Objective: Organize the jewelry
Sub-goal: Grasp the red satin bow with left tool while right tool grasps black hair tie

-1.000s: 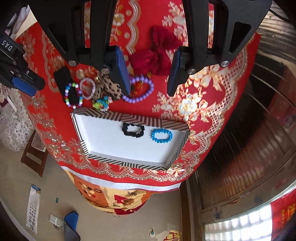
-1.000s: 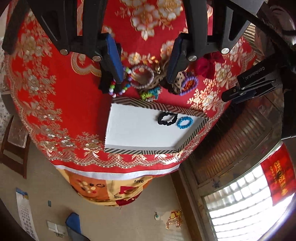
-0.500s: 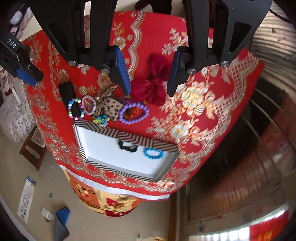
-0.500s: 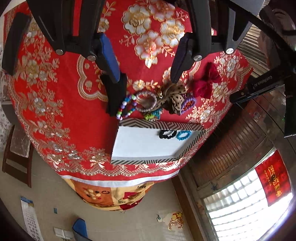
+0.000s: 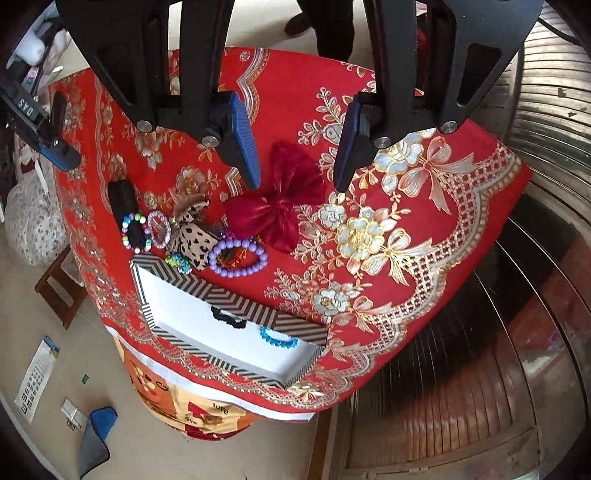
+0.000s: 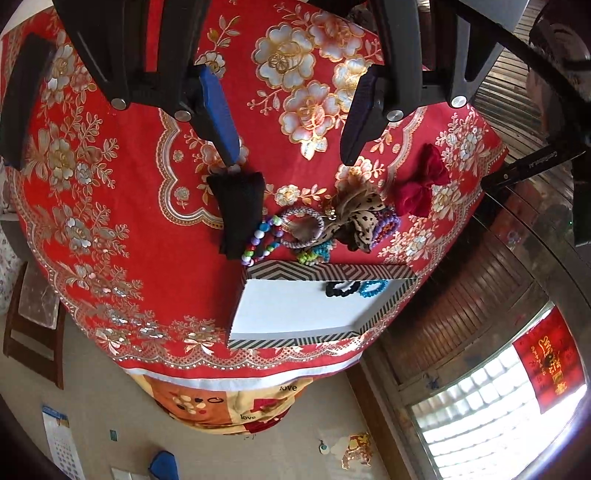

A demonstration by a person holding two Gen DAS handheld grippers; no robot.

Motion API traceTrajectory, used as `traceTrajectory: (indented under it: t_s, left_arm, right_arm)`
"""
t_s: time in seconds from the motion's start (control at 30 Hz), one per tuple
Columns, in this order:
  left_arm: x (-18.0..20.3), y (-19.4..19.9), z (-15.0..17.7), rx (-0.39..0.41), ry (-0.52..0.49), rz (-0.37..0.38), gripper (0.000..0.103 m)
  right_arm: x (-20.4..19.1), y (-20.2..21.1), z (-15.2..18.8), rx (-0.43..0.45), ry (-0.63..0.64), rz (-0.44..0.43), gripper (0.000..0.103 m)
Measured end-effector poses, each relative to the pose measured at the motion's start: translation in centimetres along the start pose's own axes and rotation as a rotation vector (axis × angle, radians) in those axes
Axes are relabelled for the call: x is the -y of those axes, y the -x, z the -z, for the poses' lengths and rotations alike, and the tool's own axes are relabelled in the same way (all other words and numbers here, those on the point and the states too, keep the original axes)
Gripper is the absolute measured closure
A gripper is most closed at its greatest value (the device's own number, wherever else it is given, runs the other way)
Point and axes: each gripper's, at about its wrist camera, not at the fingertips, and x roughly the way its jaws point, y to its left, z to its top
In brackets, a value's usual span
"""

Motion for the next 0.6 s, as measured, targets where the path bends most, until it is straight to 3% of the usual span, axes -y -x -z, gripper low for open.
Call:
traceTrajectory:
  t_s: [0.43,0.6]
  left_arm:
    - [0.8,-3.3,-0.4,-0.058,-0.045,0.028,0.062]
    - [0.7,-4.9,-0.7,-0.081,-0.054,0.025,0.058]
  right_arm:
    - [3.3,-3.3,-1.2,-0.045,-0.032,0.033,0.049]
    - [3.2,-5.6,-2.4,-0.078,-0.012,0.034,0.049]
